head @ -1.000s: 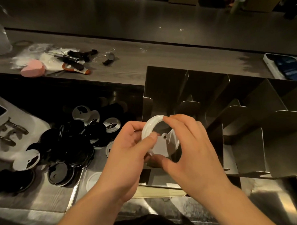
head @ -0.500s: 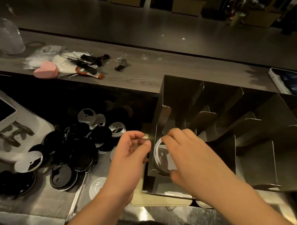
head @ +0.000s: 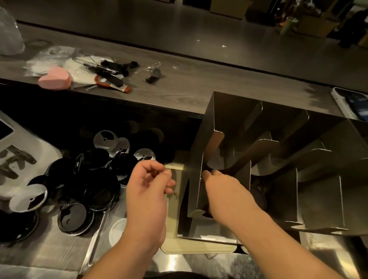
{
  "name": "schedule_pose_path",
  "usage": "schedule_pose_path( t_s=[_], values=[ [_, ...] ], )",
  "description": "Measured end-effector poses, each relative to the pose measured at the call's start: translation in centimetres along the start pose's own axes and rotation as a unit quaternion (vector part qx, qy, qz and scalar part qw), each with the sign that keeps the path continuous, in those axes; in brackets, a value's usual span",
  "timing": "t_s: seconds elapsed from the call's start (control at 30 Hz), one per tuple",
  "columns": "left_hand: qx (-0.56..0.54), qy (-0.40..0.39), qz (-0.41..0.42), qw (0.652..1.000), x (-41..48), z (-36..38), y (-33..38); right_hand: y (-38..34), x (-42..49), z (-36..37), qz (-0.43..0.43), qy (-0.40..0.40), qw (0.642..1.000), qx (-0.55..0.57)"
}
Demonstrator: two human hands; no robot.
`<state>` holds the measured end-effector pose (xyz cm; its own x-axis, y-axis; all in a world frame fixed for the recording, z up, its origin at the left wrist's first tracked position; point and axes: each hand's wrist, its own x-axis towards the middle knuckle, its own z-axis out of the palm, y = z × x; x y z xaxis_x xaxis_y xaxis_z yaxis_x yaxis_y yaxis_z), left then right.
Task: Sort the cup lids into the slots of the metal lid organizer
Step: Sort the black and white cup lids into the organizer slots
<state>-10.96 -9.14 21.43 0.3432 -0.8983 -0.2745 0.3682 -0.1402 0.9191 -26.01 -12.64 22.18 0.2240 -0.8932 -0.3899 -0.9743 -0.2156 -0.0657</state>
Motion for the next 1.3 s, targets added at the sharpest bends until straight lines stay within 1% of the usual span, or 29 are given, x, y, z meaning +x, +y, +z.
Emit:
schedule_pose_path(
  t_s=[0.13,0.33,0.37,0.4,0.43,0.47,0.5,0.53,0.57,0.6,0.63,0.67,0.7,0.73,0.77,0.8,0.83,0.9,0.93,0.97,1.07,1.17,1.23,1.3],
  values=[
    [-0.026,0.02,0.005,0.999,0.9,-1.2,0.3,0.0,0.1,0.3,0.006,0.001,1.0,0.001],
    [-0.052,0.064,0.034,0.996,3.1,-5.9,1.5,-0.2,-0.9,-0.4,0.047,0.043,0.997,0.039],
    [-0.041,0.068,0.039,0.996,3.4,-6.9,1.6,-0.3,-1.4,-0.8,0.05,0.07,0.995,0.042],
    [-0.025,0.067,0.04,0.997,3.7,-7.8,1.6,-0.3,-2.0,-1.4,0.045,0.119,0.991,0.043],
    [0.0,0.06,0.039,0.997,4.0,-8.6,1.5,-0.4,-2.8,-2.0,0.029,0.188,0.98,0.053],
    [0.032,0.05,0.036,0.998,4.2,-9.4,1.1,-1.1,-3.9,-2.9,0.0,0.267,0.96,0.078],
    [0.077,0.032,0.031,0.996,4.5,-10.2,0.6,-2.2,-5.1,-3.8,-0.044,0.339,0.932,0.117],
    [0.131,0.007,0.018,0.991,4.8,-11.1,-0.4,-3.7,-6.1,-4.3,-0.108,0.386,0.901,0.163],
    [0.195,-0.026,-0.001,0.98,5.0,-12.0,-1.6,-5.1,-6.7,-4.1,-0.183,0.402,0.874,0.205],
    [0.28,-0.062,-0.012,0.958,5.2,-13.0,-3.1,-6.6,-6.8,-3.3,-0.247,0.383,0.856,0.244],
    [0.387,-0.097,-0.001,0.917,5.5,-14.0,-5.0,-7.8,-6.2,-1.7,-0.285,0.329,0.857,0.275],
    [0.496,-0.135,0.026,0.857,5.8,-15.1,-7.0,-9.0,-5.0,0.4,-0.287,0.255,0.878,0.287],
    [0.589,-0.171,0.048,0.789,6.0,-15.9,-9.0,-10.0,-3.2,3.0,-0.261,0.165,0.912,0.271],
    [0.658,-0.195,0.054,0.725,5.9,-16.6,-10.7,-10.8,-1.2,5.7,-0.217,0.082,0.946,0.227],
    [0.706,-0.211,0.047,0.674,5.9,-17.2,-12.3,-11.1,1.0,9.0,-0.176,0.021,0.968,0.181],
    [0.735,-0.225,0.042,0.638,5.8,-17.5,-13.6,-11.1,3.1,12.1,-0.141,-0.023,0.979,0.148],
    [0.754,-0.234,0.036,0.612,5.8,-17.7,-14.7,-11.1,4.7,14.8,-0.107,-0.059,0.985,0.119],
    [0.779,-0.25,0.006,0.575,5.9,-18.1,-16.6,-10.9,6.8,18.4,-0.057,-0.113,0.99,0.069],
    [0.785,-0.255,-0.009,0.564,6.1,-18.2,-17.3,-10.8,7.3,19.6,-0.045,-0.13,0.989,0.051],
    [0.788,-0.255,-0.014,0.56,6.4,-18.3,-17.9,-10.8,7.7,20.5,-0.041,-0.135,0.989,0.038],
    [0.784,-0.238,0.012,0.573,7.0,-18.4,-18.5,-11.1,8.3,21.0,-0.032,-0.123,0.992,0.025],
    [0.783,-0.201,0.041,0.587,7.6,-19.1,-18.3,-11.6,8.5,20.8,-0.018,-0.131,0.991,0.011],
    [0.766,-0.177,0.039,0.617,7.9,-19.7,-17.8,-11.5,8.6,20.7,-0.007,-0.132,0.991,0.03],
    [0.731,-0.172,0.016,0.661,7.9,-20.3,-17.3,-11.2,8.6,20.6,-0.001,-0.137,0.988,0.074]
  ],
)
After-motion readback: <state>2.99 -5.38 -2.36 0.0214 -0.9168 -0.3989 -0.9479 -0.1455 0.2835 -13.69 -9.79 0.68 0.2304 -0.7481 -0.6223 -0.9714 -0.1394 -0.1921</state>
